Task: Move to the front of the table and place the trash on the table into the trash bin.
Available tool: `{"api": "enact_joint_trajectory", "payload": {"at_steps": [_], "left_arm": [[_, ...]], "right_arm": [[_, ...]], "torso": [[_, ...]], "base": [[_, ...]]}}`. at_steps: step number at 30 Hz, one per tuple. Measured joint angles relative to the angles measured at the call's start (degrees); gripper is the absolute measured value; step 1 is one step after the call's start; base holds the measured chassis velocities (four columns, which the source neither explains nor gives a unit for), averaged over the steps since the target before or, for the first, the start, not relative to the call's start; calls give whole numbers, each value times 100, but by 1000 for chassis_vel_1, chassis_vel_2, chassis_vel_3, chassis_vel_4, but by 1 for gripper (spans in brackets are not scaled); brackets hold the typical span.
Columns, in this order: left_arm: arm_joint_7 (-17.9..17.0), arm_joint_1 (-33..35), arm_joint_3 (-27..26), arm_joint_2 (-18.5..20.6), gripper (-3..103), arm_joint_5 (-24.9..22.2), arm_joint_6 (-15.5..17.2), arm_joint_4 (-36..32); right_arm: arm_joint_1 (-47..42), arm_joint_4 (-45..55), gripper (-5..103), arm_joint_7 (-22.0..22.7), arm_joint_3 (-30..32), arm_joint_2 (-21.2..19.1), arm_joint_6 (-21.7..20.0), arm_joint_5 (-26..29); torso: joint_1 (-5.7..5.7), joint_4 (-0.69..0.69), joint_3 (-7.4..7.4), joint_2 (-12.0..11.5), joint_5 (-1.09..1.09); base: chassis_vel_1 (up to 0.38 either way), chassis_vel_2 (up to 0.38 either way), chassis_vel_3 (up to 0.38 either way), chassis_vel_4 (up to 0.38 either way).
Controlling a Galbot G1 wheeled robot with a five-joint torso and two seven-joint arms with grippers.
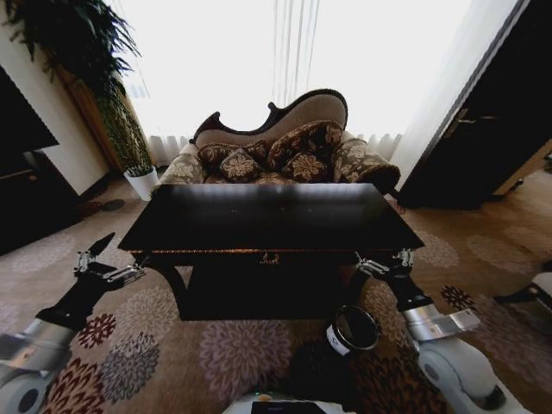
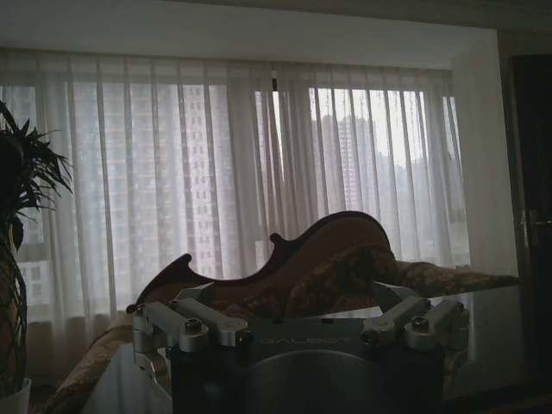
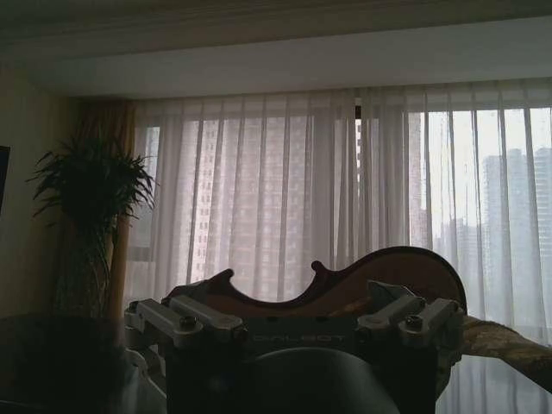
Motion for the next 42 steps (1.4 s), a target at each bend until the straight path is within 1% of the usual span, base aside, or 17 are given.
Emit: {"api": "enact_joint_trajectory", "payload": {"at_steps": [4,17,42], "left_arm": [[0,-1,57,-65,100,41,-4,-17],[0,17,83,-53,100,97,-12,-25],[8,-1,189,-59,100,203,-25,-14]], "right_arm": [[-5,-16,100,-4,-9,3,-1,0],[-16,-42,100,-89,-4,42,13,-2],[-2,-104,100,-87,44,102,41,9]], "torso": [[1,0,1,-1,0],[4,0,2,-2,0],[2,0,1,-1,1]], "base": [[157,-156,-150,152],[171,-171,-167,178],[272,-278,-270,272]]}}
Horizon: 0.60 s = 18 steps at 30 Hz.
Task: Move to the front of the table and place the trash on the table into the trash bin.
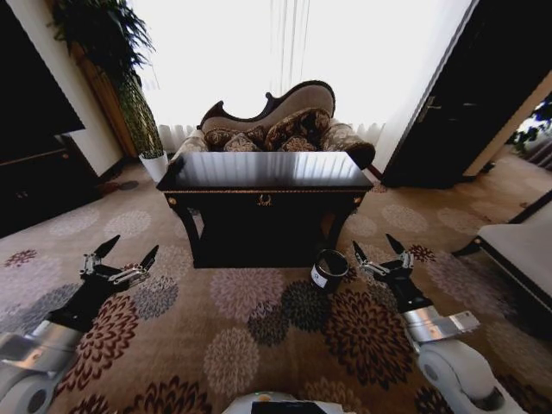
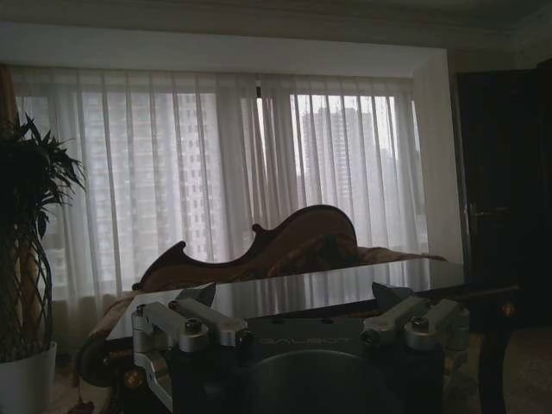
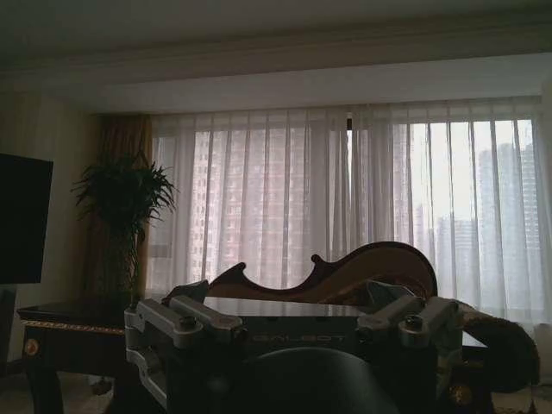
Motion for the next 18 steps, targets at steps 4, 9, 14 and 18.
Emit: {"api": "enact_joint_trajectory", "payload": {"at_steps": [4,9,14,18], "left_arm": [[3,1,34,-16,100,32,-6,0],[7,3,56,-24,100,64,-9,-2],[8,4,70,-38,100,80,-9,-3],[9,9,73,-48,100,85,-10,-14]], "right_arm": [[1,-36,100,-47,-8,13,102,-9],[-6,-50,100,-50,-20,26,134,-3],[6,-60,100,-50,-22,23,150,5],[7,-61,100,-55,-24,23,159,5]], "torso": [[-2,1,0,0,-2],[-9,-1,-4,6,-1],[4,0,2,-3,0],[8,0,2,-4,-1]], "base": [[270,-276,-257,262],[152,-161,-164,167],[-11,-2,-11,20],[-28,31,29,-44]]}}
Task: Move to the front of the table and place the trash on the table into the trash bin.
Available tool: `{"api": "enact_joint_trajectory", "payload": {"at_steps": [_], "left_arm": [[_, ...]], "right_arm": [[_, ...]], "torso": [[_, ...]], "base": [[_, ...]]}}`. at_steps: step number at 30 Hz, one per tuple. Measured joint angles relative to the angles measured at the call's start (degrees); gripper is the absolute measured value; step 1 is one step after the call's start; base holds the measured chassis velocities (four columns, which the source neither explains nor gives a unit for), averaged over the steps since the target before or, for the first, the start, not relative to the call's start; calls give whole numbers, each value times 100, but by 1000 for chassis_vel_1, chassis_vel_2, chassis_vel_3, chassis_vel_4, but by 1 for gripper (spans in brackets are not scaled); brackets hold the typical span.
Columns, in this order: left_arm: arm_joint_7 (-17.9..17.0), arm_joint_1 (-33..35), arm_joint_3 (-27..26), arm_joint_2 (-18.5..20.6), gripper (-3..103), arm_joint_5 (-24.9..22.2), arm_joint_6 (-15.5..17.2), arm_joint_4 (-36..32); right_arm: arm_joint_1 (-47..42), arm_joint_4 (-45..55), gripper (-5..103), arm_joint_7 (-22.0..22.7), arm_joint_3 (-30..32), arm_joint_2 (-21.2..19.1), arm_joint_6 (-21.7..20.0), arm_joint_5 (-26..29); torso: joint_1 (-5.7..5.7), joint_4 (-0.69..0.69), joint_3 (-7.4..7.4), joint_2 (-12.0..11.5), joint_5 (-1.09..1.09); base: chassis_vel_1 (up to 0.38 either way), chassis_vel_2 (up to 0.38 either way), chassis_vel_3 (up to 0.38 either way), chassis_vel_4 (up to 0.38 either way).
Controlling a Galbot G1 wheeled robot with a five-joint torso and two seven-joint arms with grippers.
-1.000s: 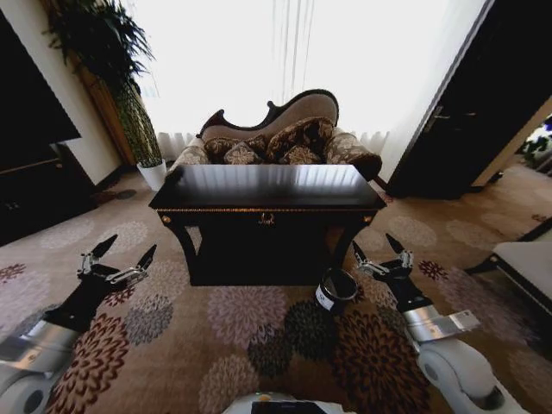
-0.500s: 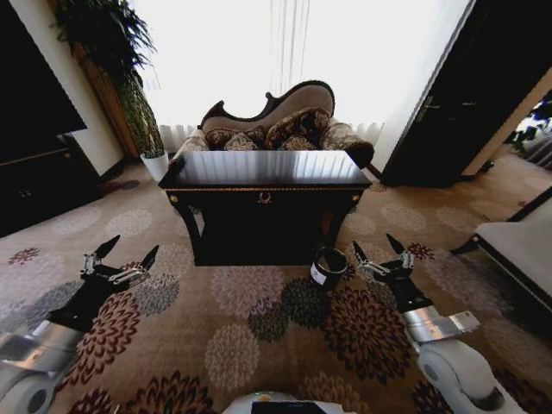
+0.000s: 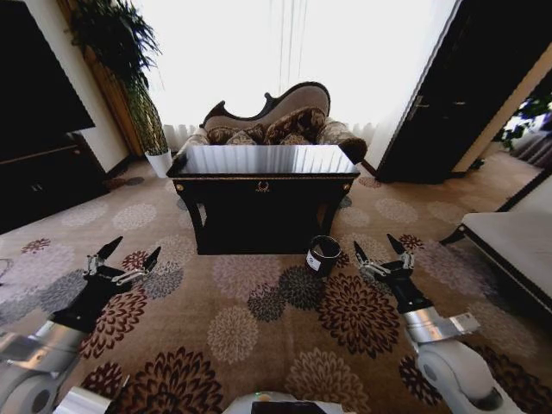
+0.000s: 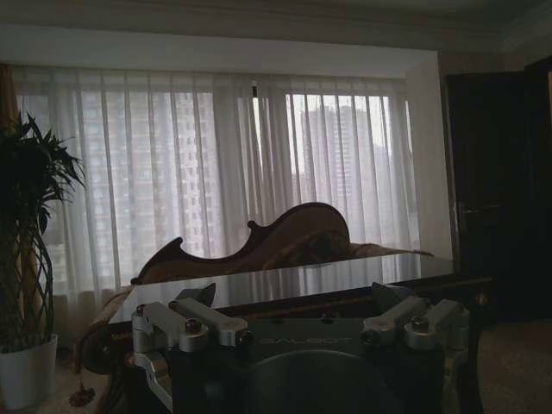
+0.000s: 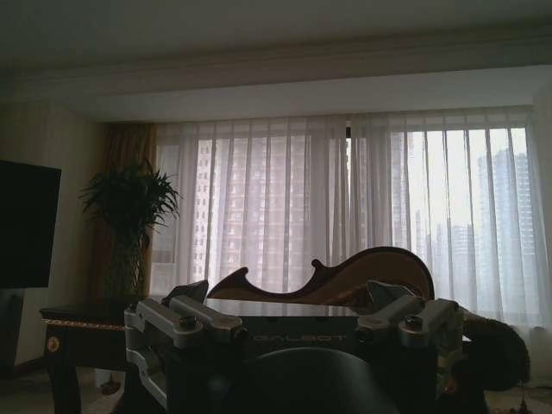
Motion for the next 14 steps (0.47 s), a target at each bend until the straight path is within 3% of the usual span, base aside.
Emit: {"api": "enact_joint_trajectory", "payload": {"at_steps": [14], "left_arm": [[3,23,-8,-25,100,6,-6,-22]], "right_arm": [[-9,3,100,-24,3,6,26,21]], "torso": [[-8,0,-3,4,0]], "base": [[0,0,0,0]]}}
